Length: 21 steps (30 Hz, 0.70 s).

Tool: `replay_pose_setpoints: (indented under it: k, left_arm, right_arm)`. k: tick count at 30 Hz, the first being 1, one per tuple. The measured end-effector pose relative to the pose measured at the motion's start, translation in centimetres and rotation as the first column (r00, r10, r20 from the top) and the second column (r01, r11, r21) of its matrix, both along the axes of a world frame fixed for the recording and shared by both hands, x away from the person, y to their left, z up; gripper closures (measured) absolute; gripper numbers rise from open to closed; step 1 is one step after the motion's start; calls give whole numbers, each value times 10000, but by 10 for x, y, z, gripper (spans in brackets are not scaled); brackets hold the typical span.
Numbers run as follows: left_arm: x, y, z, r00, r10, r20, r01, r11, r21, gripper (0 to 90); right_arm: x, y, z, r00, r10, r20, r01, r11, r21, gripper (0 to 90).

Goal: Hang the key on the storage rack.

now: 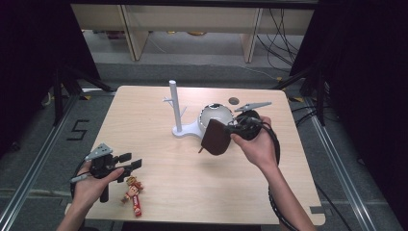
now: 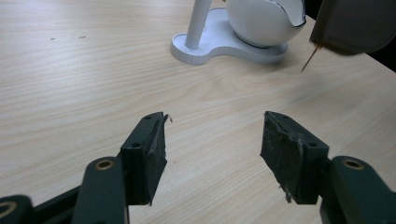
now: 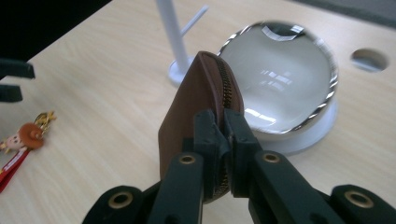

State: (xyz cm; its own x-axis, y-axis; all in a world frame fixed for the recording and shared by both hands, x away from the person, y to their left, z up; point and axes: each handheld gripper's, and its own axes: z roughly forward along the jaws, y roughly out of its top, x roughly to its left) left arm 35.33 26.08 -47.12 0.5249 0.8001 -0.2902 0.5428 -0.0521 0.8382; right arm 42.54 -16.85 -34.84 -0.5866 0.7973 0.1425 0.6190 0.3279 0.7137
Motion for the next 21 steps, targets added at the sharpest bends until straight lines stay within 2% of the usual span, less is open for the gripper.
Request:
replay_pose_setpoints:
  k: [1, 2, 3, 5, 7, 8, 16, 21]
  left_arm:
    - [0, 1, -1, 10000, -14, -1, 14, 10000, 22, 395]
    - [-1, 1, -2, 10000, 20, -12, -20, 10000, -11, 394]
    - [-1, 2, -2, 10000, -17, -22, 17, 10000, -36, 394]
    - [-1, 2, -3, 10000, 25, 4, -25, 9999, -105, 394]
    - [-2, 4, -3, 10000, 62, 6, -62, 9999, -112, 394]
    - [-2, 4, -3, 9999, 107, 16, -106, 9999, -133, 394]
    - [-4, 16, -3, 9980, 630, 88, -627, 9976, -306, 395]
    - [-4, 20, -5, 9976, 697, 57, -694, 9969, -363, 395]
  right_arm:
    - [2, -2, 4, 9999, -87, 80, 87, 10000, 40, 857]
    - [4, -2, 8, 9990, -197, 407, 192, 9997, 127, 857]
    - [6, -5, 13, 9993, -103, 361, 105, 9999, -68, 857]
    - [9, -5, 20, 9986, -352, 400, 350, 9994, 43, 857]
    - [14, -7, 24, 9974, -350, 628, 357, 9993, -98, 856]
    - [16, -6, 26, 9977, -493, 471, 496, 9988, -47, 857]
    - [39, -2, 24, 9916, -734, 1069, 793, 9955, -520, 856]
    - [53, 3, 16, 9885, -766, 1305, 878, 9927, -827, 856]
